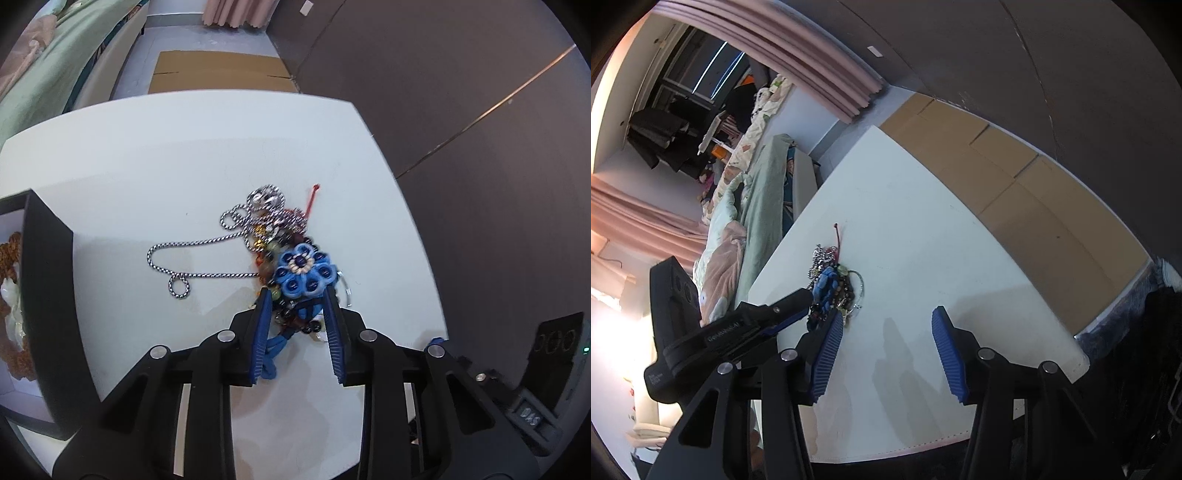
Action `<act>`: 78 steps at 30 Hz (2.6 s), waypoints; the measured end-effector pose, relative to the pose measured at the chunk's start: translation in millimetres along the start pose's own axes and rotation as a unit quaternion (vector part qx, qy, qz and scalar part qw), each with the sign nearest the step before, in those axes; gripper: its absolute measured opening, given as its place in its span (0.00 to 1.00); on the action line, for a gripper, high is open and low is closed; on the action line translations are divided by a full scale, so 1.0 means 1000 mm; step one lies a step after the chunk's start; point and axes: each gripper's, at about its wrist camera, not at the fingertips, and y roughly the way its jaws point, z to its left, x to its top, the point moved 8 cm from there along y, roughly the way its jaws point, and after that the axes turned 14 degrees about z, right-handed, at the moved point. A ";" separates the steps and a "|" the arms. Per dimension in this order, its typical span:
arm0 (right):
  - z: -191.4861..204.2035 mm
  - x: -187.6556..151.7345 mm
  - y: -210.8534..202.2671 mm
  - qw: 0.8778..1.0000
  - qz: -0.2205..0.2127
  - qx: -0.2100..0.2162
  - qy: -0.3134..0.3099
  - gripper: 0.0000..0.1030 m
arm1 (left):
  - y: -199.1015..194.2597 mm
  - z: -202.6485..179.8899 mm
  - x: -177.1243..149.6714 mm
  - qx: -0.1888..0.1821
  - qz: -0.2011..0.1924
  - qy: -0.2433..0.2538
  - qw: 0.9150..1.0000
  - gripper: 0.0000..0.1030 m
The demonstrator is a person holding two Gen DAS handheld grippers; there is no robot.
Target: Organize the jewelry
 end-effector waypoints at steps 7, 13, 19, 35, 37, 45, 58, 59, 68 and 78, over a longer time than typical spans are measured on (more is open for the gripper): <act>0.000 0.001 0.006 1.000 0.006 -0.007 -0.001 0.47 | 0.005 0.000 -0.005 0.005 -0.002 -0.001 1.000 0.08; 0.003 0.001 0.008 1.000 0.002 -0.010 -0.002 0.47 | -0.026 -0.009 -0.004 -0.010 -0.022 0.020 1.000 0.08; 0.010 0.004 0.009 1.000 -0.003 -0.012 -0.012 0.47 | -0.057 -0.014 -0.005 -0.021 -0.046 0.032 0.998 0.08; 0.066 0.017 0.034 0.997 0.030 -0.017 -0.075 0.48 | -0.133 0.029 -0.008 -0.026 -0.113 0.001 0.993 0.08; 0.078 0.018 0.044 0.995 0.043 -0.026 -0.091 0.48 | -0.144 0.041 -0.011 -0.027 -0.122 -0.008 0.992 0.08; 0.102 0.022 0.069 0.988 0.055 -0.076 -0.125 0.68 | -0.172 0.082 -0.019 -0.027 -0.146 -0.038 0.988 0.08; 0.096 0.022 0.104 0.971 0.082 -0.181 -0.131 0.35 | -0.186 0.141 -0.034 -0.043 -0.159 -0.083 0.983 0.08; 0.096 0.022 0.103 0.971 0.082 -0.182 -0.132 0.32 | -0.185 0.142 -0.035 -0.046 -0.158 -0.083 0.983 0.08; 0.141 0.011 0.060 0.970 0.043 -0.161 -0.178 0.20 | -0.176 0.153 -0.037 -0.062 -0.159 -0.096 0.981 0.50; 0.211 0.000 0.032 0.968 0.026 -0.113 -0.225 0.20 | -0.187 0.176 -0.051 -0.053 -0.172 -0.113 0.977 0.63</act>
